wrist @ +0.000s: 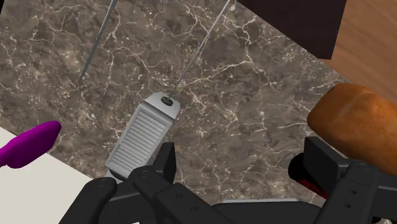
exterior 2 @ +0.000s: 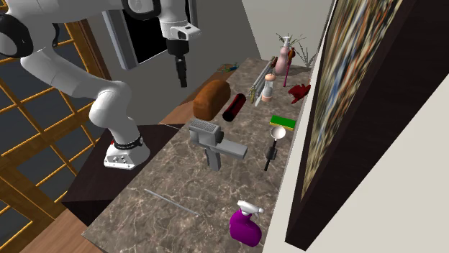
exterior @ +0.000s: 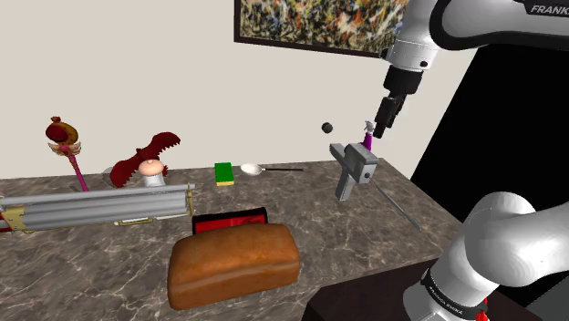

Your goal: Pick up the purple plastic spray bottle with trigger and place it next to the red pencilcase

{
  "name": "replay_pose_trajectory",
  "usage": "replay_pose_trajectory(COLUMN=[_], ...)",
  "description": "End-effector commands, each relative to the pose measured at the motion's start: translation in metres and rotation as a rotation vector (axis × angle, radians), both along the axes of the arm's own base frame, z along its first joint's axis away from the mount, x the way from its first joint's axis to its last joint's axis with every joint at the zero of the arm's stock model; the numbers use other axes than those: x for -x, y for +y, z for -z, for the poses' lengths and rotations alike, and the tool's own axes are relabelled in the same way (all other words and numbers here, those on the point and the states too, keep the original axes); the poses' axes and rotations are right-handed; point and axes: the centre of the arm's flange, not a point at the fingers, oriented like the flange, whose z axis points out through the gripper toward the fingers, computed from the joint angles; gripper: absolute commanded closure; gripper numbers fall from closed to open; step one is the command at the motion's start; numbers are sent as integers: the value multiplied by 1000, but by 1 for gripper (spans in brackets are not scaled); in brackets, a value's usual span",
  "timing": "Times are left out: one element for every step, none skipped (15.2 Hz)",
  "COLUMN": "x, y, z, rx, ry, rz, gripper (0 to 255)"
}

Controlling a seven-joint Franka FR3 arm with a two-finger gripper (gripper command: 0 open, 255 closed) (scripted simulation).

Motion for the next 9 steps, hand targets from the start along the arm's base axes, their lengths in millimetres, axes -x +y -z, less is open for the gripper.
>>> replay_pose_trajectory(x=[0,-8,-16,-24,-32,-39,-47,-54,-61], y=[0,-10,-21,-31,-42,-52,-63,-74,-85], z=[0,3,6,9,12,15,18,21,24], rx=[0,0,1,1,1,2,2,2,3], ry=[0,3,5,8,11,13,16,19,21], rz=[0,13,25,38,50,63,76,88,101], gripper=[0,0,0,0,0,0,0,0,0])
